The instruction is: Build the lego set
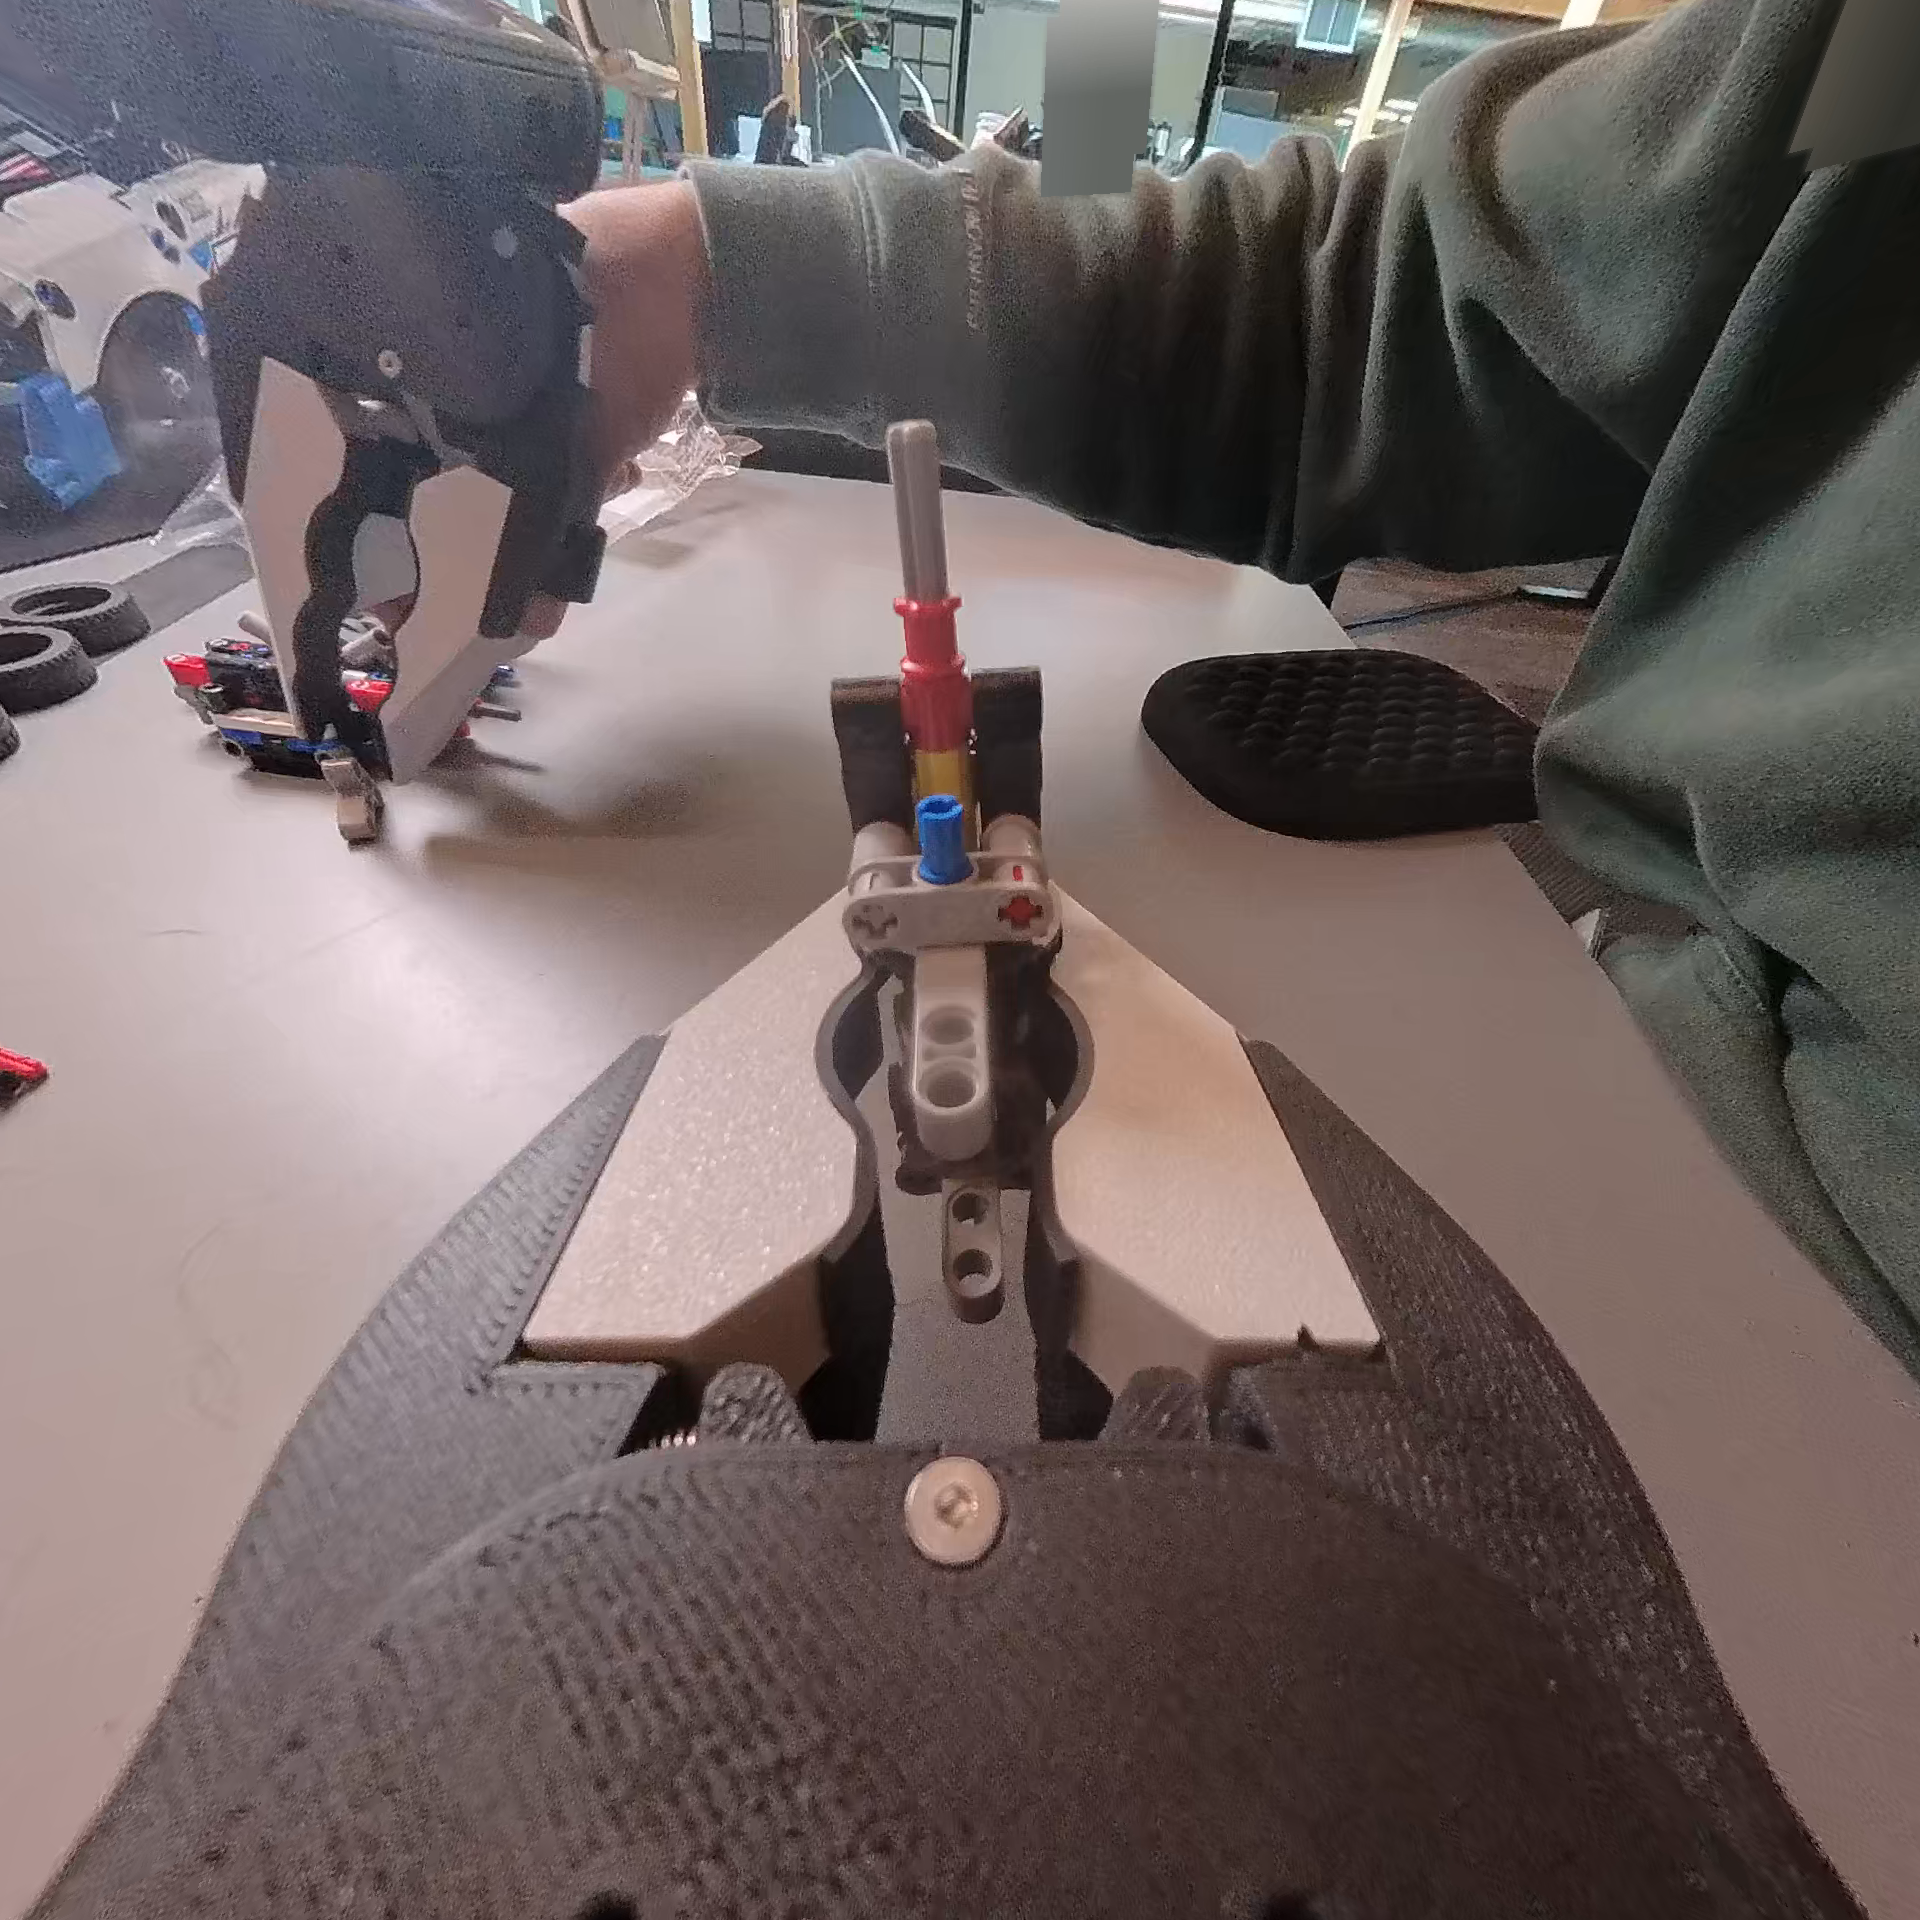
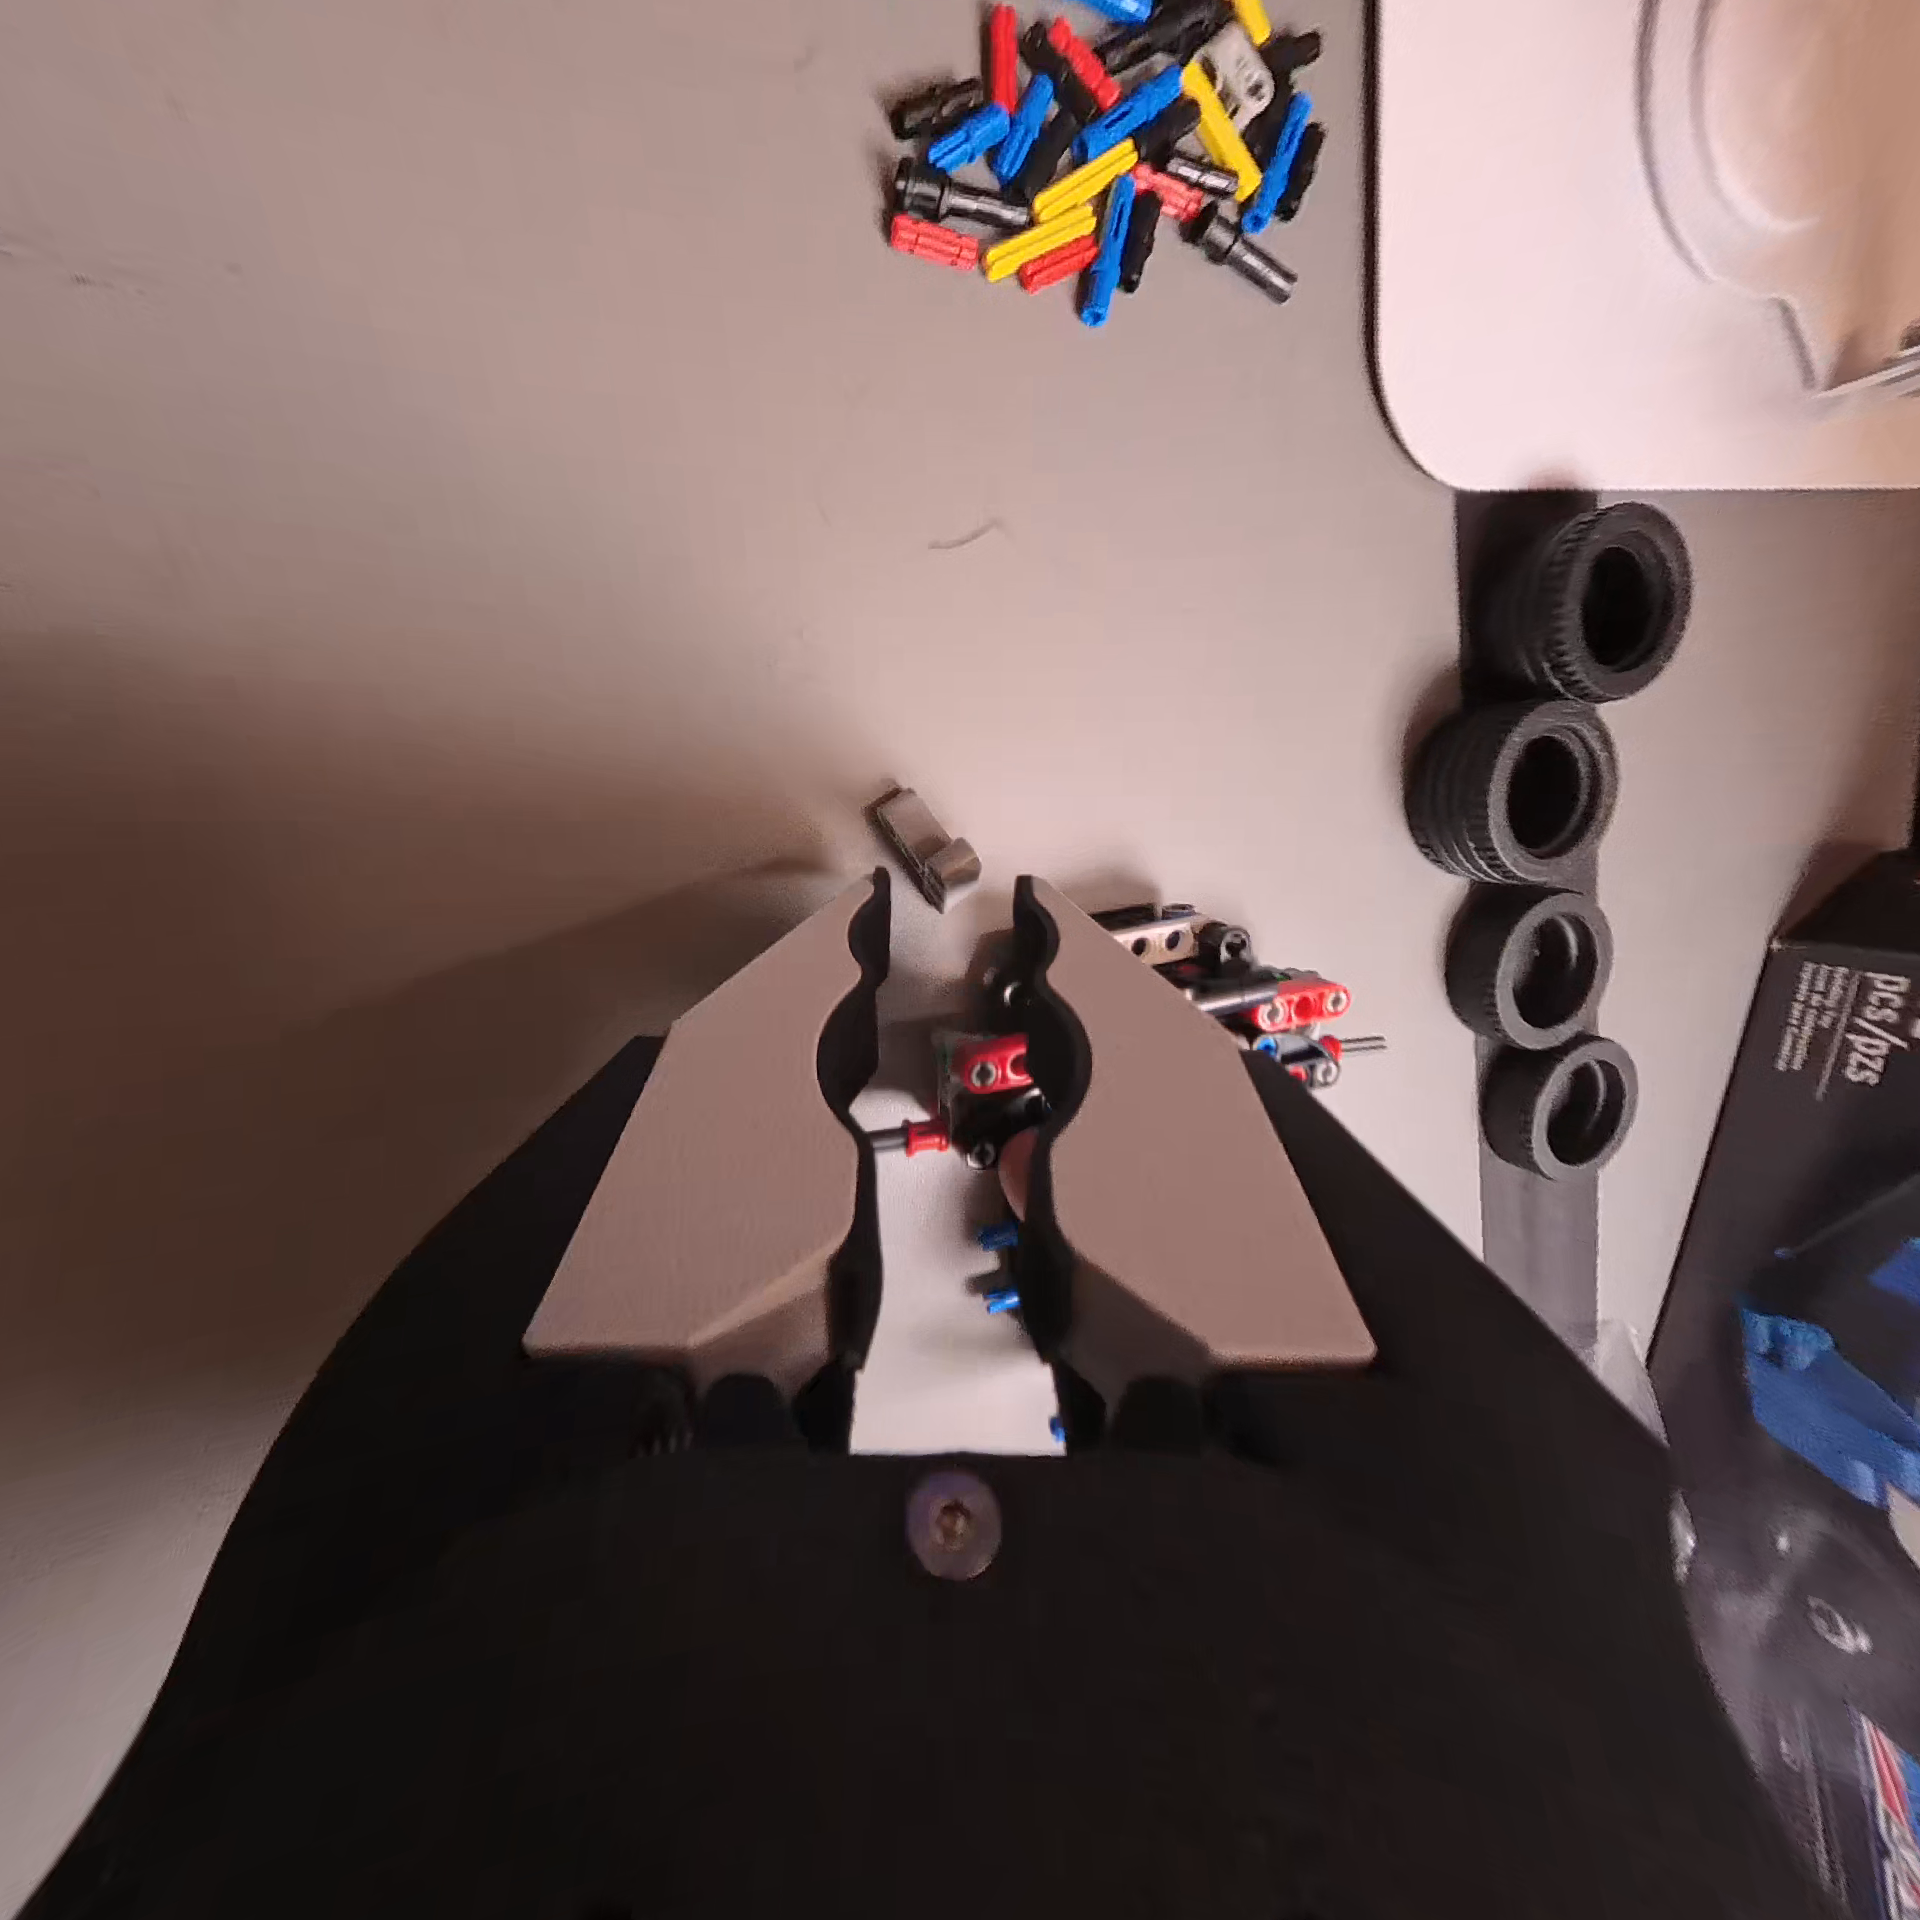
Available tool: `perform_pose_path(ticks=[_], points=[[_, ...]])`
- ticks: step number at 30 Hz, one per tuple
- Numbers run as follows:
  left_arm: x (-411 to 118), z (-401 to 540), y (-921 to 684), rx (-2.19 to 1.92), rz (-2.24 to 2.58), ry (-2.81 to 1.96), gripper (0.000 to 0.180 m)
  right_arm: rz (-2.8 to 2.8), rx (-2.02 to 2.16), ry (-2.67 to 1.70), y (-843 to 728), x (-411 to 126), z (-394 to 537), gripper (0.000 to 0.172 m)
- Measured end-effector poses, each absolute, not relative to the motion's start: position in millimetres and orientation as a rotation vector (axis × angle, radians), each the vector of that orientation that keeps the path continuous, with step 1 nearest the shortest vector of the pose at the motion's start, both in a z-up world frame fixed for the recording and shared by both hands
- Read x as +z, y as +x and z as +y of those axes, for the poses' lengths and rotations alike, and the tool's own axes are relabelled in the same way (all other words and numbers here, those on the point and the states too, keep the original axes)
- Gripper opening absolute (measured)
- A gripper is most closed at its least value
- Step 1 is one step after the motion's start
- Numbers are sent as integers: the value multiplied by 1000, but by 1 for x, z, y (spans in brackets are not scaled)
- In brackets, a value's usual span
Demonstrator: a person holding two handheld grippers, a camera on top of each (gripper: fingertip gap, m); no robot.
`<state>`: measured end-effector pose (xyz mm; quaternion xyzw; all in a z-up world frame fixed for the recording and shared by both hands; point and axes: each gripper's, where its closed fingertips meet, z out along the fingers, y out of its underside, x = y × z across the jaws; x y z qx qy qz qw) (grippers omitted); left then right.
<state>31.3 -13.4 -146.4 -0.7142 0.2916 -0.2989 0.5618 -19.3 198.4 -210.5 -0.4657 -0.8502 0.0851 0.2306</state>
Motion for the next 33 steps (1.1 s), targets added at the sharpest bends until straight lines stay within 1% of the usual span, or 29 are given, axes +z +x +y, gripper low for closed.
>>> perform_pose_path(ticks=[1, 2, 3, 6, 10, 15, 17, 18, 20, 22, 25, 27, 28, 32, 33], points=[[-147, -13, 31, -707, 682, -1687, 21, -2351, 213, -1274, -22, -213, 198, 18], [-147, -12, 30, -711, 677, -1691, 21, -2349, 185, -1257, -23, -212, 199, 9], [-147, -12, 29, -713, 672, -1694, 21, -2356, 178, -1241, -22, -211, 195, 8], [-143, -12, 29, -721, 667, -1686, 21, -2322, 233, -1175, -12, -203, 165, 8], [-142, -13, 31, -721, 672, -1683, 21, -2185, 284, -957, 14, -191, 104, 9], [-150, -8, 27, -679, 653, -1735, 21, -2102, 218, -876, 55, -209, 48, 9], [-153, -7, 28, -667, 655, -1749, 21, -2107, 227, -881, 66, -214, 33, 12], [-154, -8, 29, -663, 657, -1756, 21, -2105, 234, -881, 70, -215, 27, 10], [-156, -9, 31, -662, 663, -1771, 21, -2129, 273, -882, 78, -214, 17, 13], [-158, -11, 34, -663, 681, -1779, 21, -2151, 368, -981, 83, -211, 14, 23], [-161, -13, 37, -668, 712, -1785, 22, -2120, 599, -1279, 79, -200, 20, 28], [-162, -14, 37, -674, 720, -1787, 22, -2104, 715, -1519, 75, -202, 21, 38], [-161, -14, 36, -673, 722, -1783, 22, -2093, 717, -1576, 72, -204, 23, 39], [-153, -17, 35, -688, 728, -1726, 22, -2120, 616, -1654, 68, -222, 27, 33], [-152, -17, 35, -692, 730, -1714, 22, -2126, 641, -1645, 65, -221, 24, 23]])
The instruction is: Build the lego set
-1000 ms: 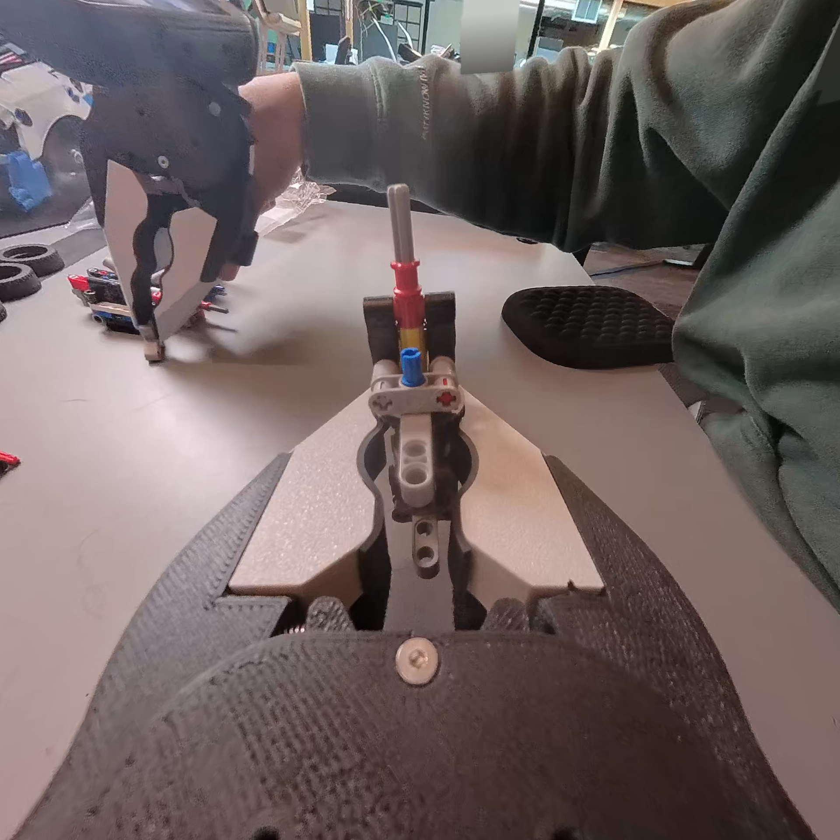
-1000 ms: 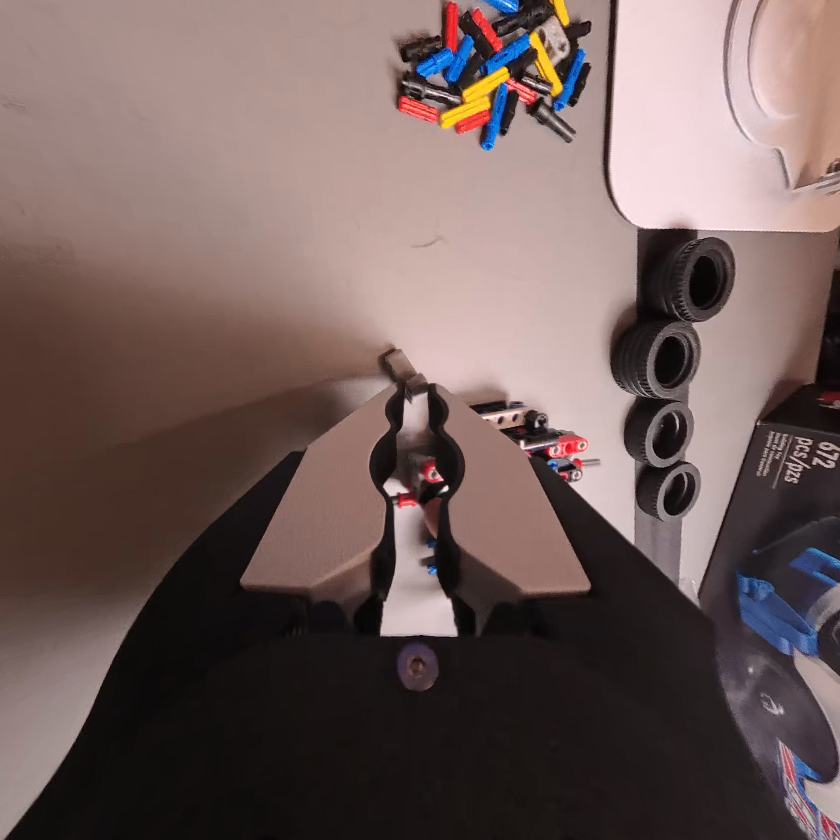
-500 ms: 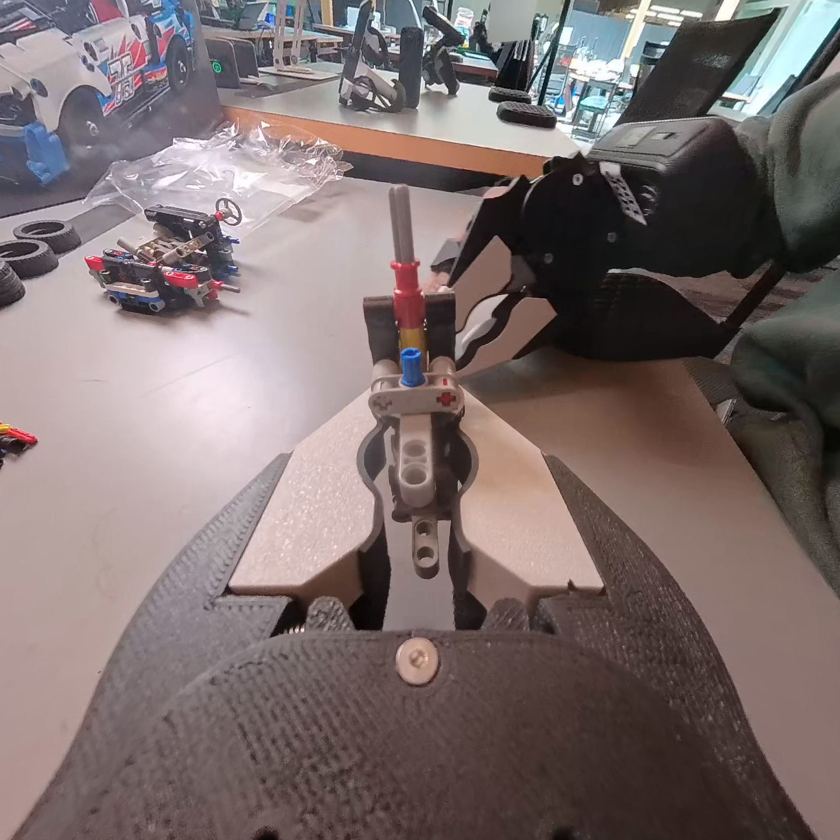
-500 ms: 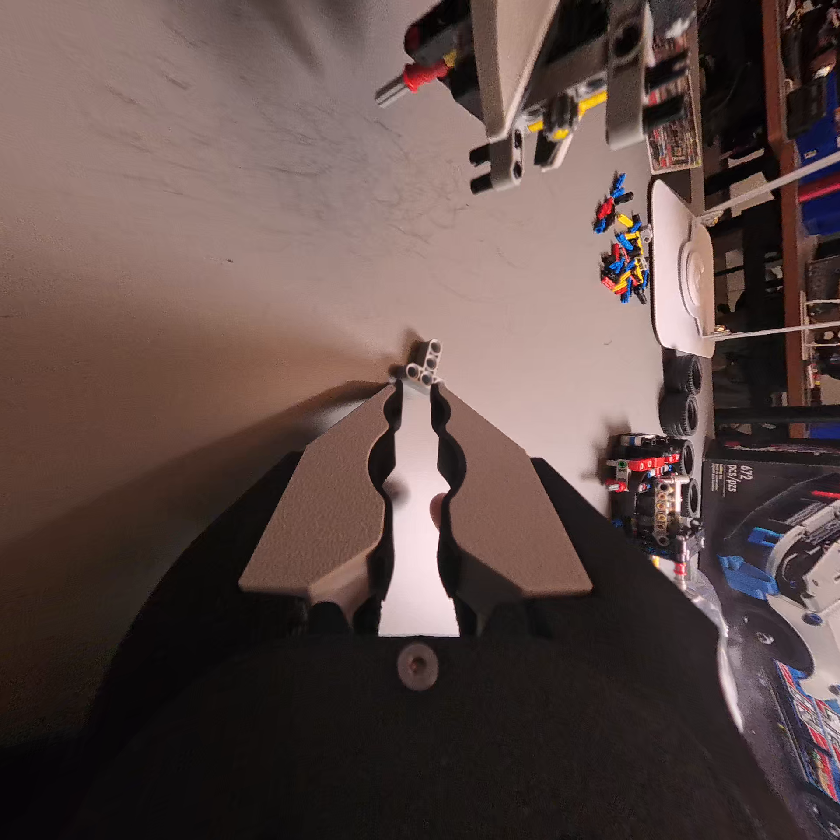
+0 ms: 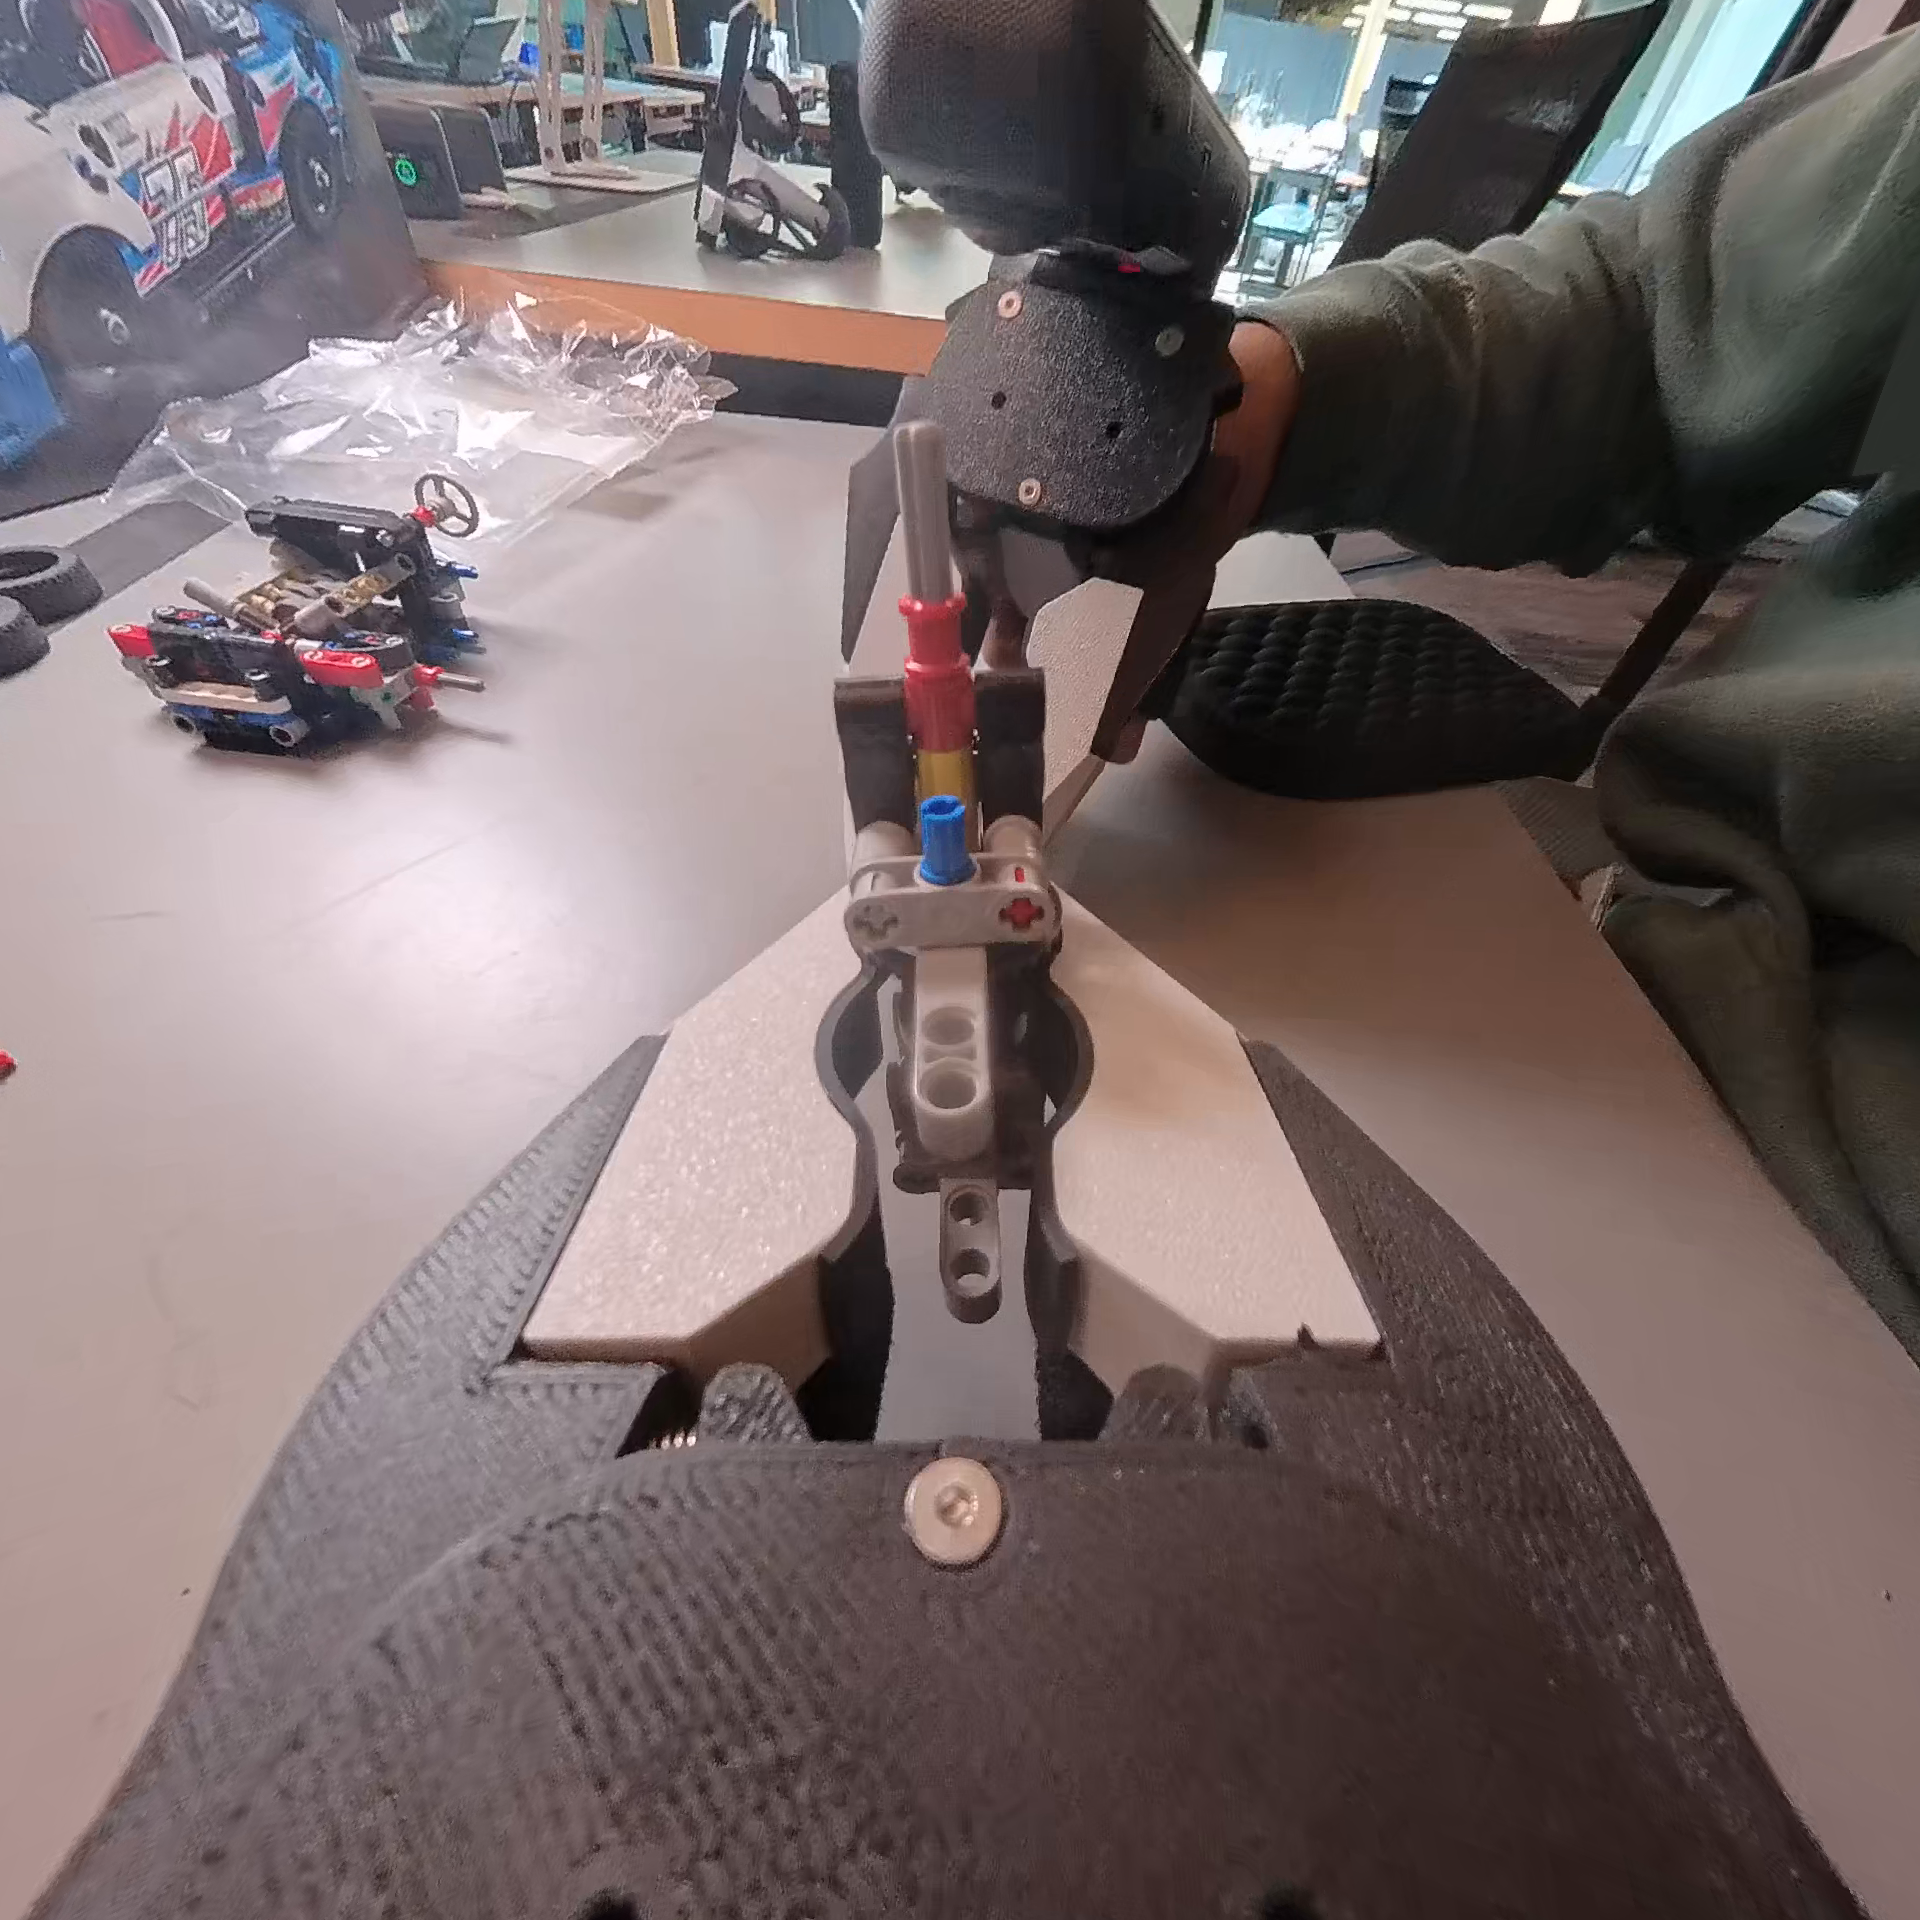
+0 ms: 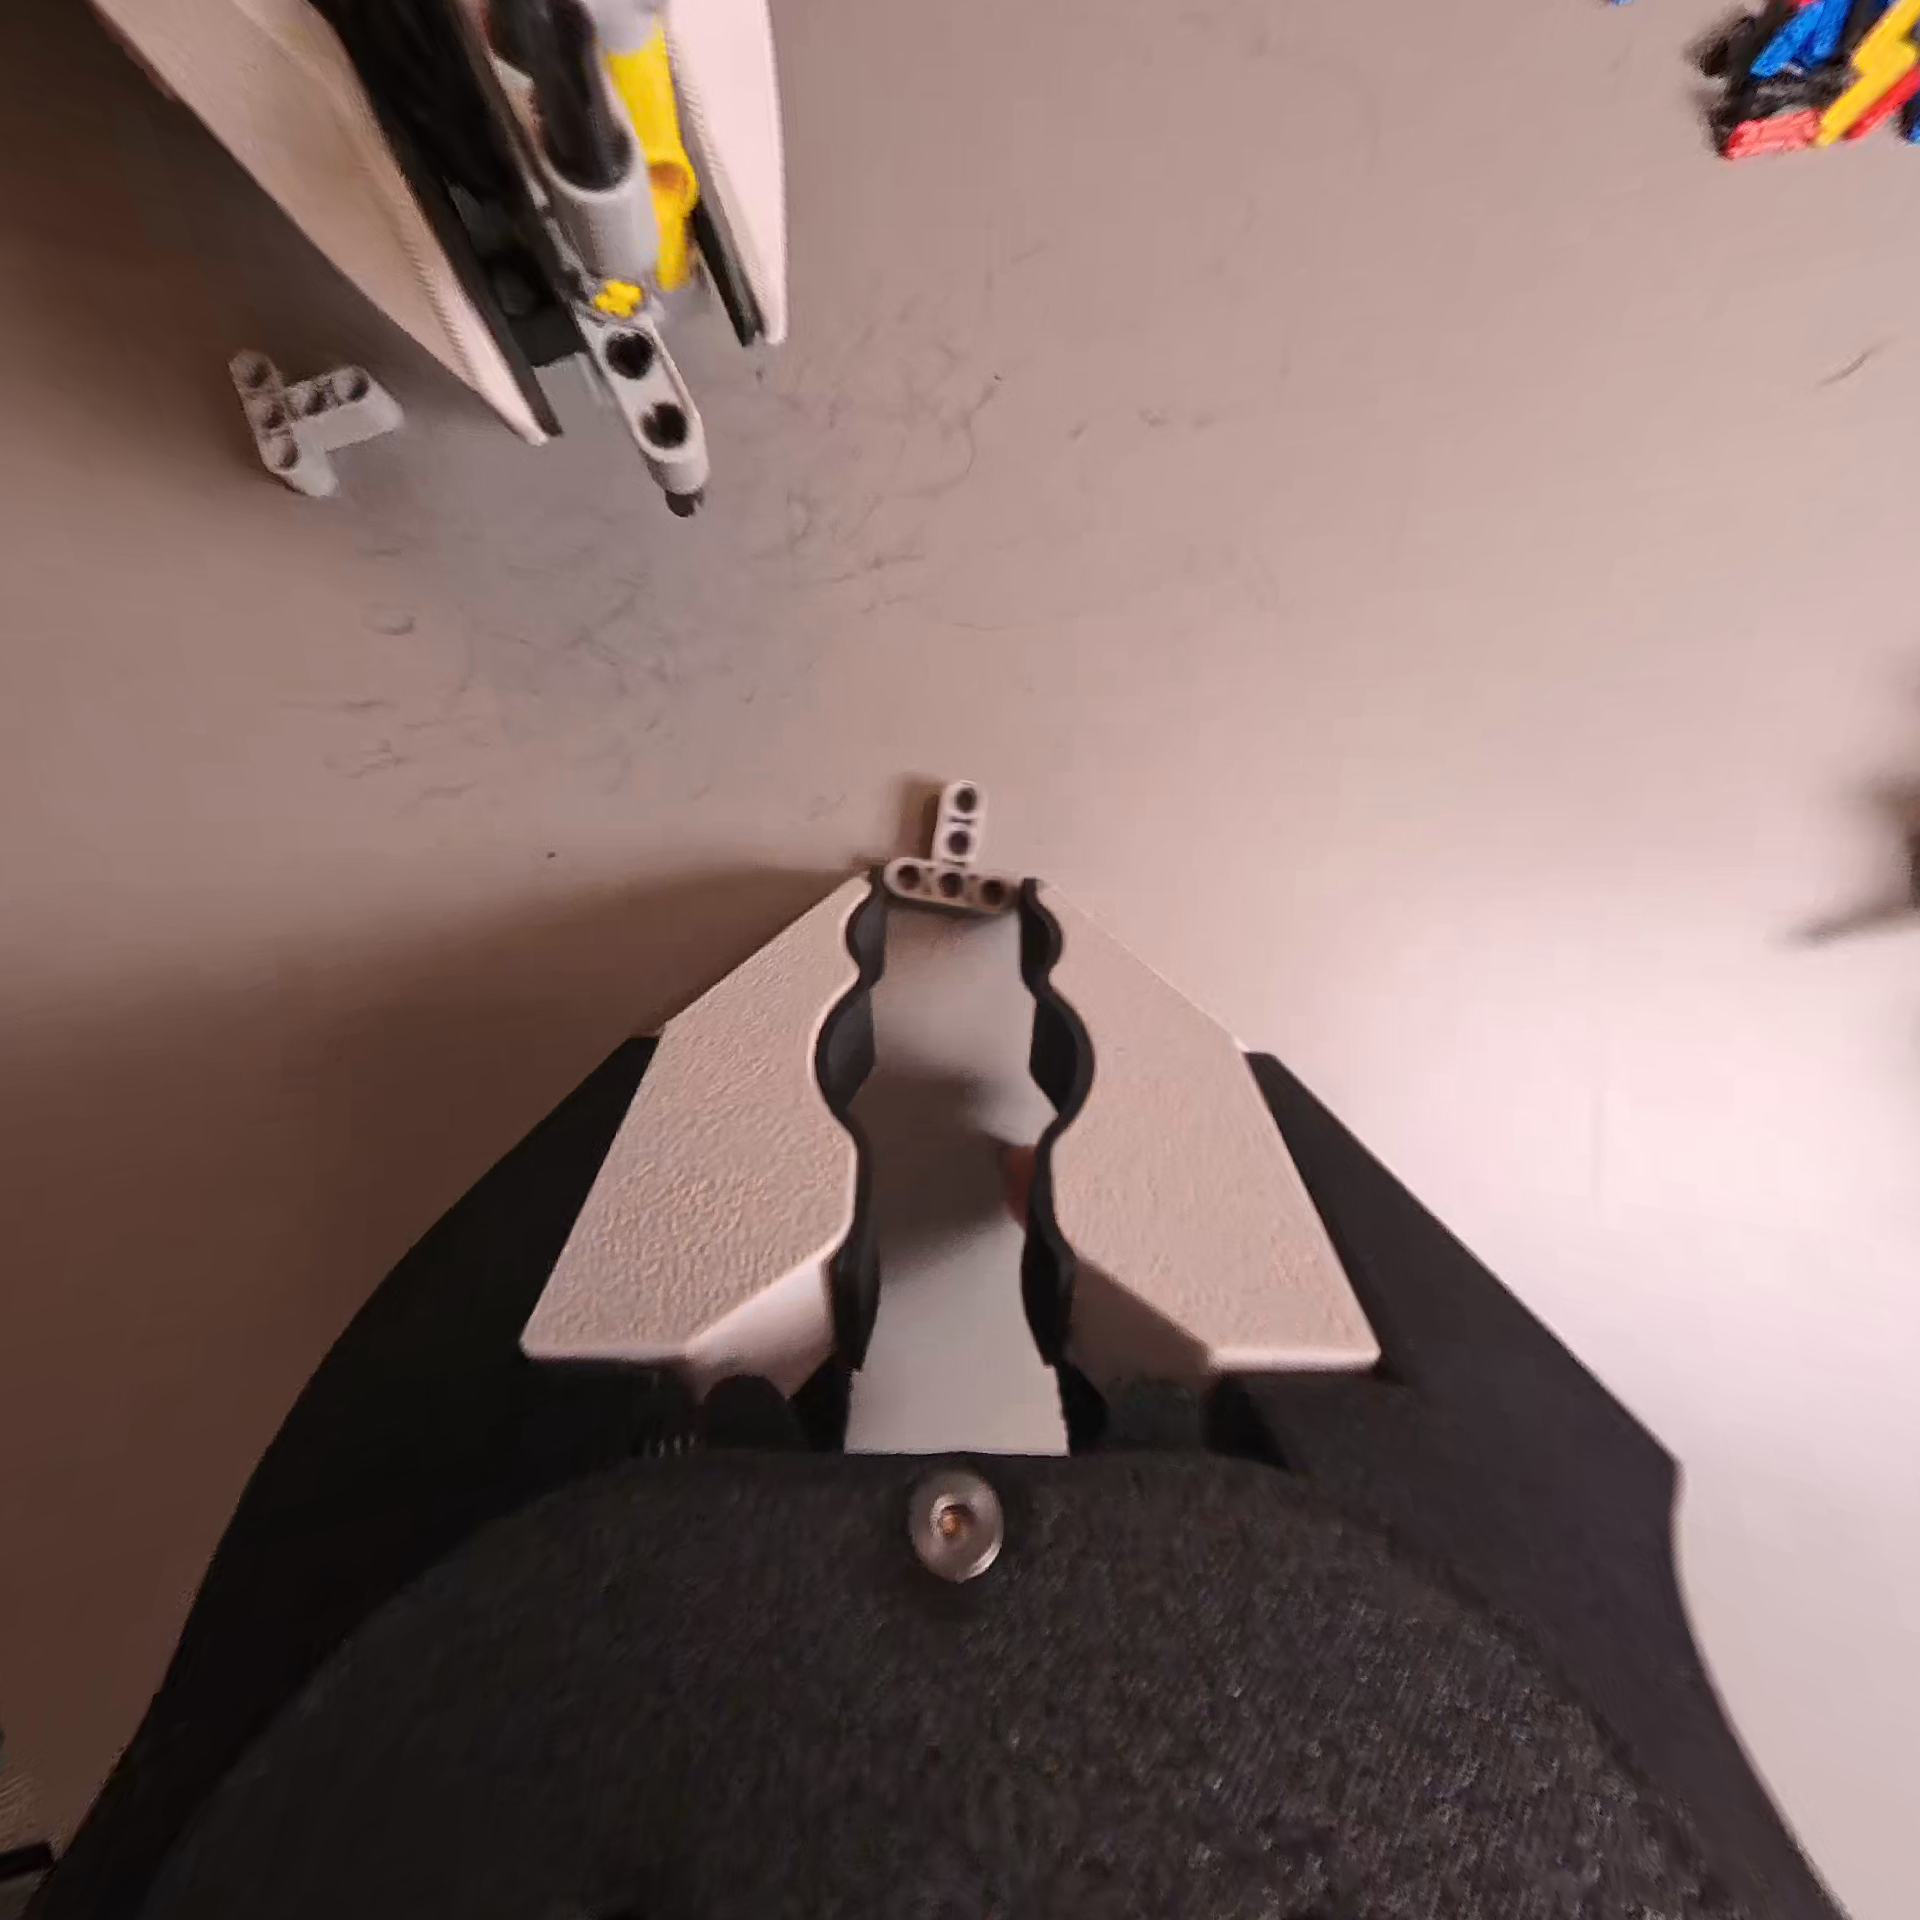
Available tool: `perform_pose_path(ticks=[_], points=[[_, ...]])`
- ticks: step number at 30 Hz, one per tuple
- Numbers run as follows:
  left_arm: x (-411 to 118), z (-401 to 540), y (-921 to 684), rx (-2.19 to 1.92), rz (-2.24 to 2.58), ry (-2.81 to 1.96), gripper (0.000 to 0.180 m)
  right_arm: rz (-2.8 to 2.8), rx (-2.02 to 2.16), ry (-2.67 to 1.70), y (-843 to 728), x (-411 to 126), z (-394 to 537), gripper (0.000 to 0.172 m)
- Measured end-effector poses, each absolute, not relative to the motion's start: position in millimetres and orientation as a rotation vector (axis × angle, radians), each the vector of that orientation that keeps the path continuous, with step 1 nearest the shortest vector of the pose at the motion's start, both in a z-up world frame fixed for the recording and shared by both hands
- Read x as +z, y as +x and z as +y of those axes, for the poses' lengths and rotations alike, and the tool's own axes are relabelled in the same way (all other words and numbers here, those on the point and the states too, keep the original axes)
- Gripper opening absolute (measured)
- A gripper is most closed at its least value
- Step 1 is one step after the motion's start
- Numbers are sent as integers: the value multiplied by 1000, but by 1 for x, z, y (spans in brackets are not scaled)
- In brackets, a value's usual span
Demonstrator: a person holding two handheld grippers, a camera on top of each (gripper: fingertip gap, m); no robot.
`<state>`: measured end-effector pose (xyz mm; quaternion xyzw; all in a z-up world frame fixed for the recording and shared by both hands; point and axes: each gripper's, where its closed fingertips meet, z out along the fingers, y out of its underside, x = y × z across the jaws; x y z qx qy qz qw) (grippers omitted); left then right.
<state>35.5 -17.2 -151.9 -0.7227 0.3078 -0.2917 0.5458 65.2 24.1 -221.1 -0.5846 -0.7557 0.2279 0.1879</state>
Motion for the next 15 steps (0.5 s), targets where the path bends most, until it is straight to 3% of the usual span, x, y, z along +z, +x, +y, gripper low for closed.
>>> perform_pose_path(ticks=[6, 12, 15], points=[[-145, -19, 39, -710, 743, -1652, 21, -2270, 687, -1427, 67, -215, 18, 21], [-136, -23, 49, -686, 773, -1579, 21, -2325, 903, -1014, 62, -104, -5, 21], [-135, -24, 53, -663, 791, -1567, 21, -2409, 877, -891, 58, -76, -25, 21]])
